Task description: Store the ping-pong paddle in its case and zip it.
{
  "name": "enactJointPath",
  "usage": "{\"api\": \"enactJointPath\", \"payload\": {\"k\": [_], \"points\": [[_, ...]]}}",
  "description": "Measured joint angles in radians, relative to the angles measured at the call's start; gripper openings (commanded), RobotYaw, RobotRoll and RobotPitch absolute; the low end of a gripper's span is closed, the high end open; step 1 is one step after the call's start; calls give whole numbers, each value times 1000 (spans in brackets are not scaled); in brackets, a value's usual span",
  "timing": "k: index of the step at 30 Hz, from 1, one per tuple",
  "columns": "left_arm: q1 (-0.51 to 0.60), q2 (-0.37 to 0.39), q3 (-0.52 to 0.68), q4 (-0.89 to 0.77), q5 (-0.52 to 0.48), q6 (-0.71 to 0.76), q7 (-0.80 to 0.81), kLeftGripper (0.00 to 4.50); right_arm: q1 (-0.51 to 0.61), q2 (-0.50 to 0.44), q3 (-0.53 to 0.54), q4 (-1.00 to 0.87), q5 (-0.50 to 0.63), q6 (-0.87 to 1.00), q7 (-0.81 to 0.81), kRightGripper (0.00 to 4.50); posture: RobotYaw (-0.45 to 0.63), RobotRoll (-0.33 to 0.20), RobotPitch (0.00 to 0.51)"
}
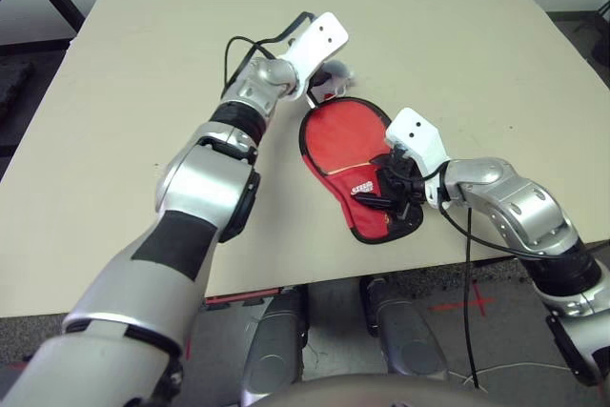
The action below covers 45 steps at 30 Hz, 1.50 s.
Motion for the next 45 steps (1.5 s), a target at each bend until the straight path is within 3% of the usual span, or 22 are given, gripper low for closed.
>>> {"api": "enactJointPath", "payload": {"k": [11, 22, 26, 35, 39, 45], "points": [[-27, -142, 42, 2, 6, -3, -8, 213, -1, 1, -3, -8, -13, -8, 13, 4500, -91, 0, 256], [-27, -142, 57, 1, 9, -15, -37, 213, -14, 5, -4, 15, -21, -19, 35, 4500, -53, 0, 244], [-36, -99, 67, 1, 5, -25, -90, 1498, -22, 16, -4, 37, -24, -29, 43, 4500, -40, 0, 232], [-98, 89, 116, -103, -75, -26, -464, 4487, -41, 30, 0, 84, -28, -58, 65, 4500, -14, 0, 212], [-54, 161, 110, -164, -77, -19, -573, 4487, -44, 30, -1, 96, -31, -67, 70, 4500, -15, 0, 210], [101, 170, 74, -299, -80, 2, -689, 4487, -51, 38, -1, 123, -35, -82, 70, 4500, -15, 0, 203]]}}
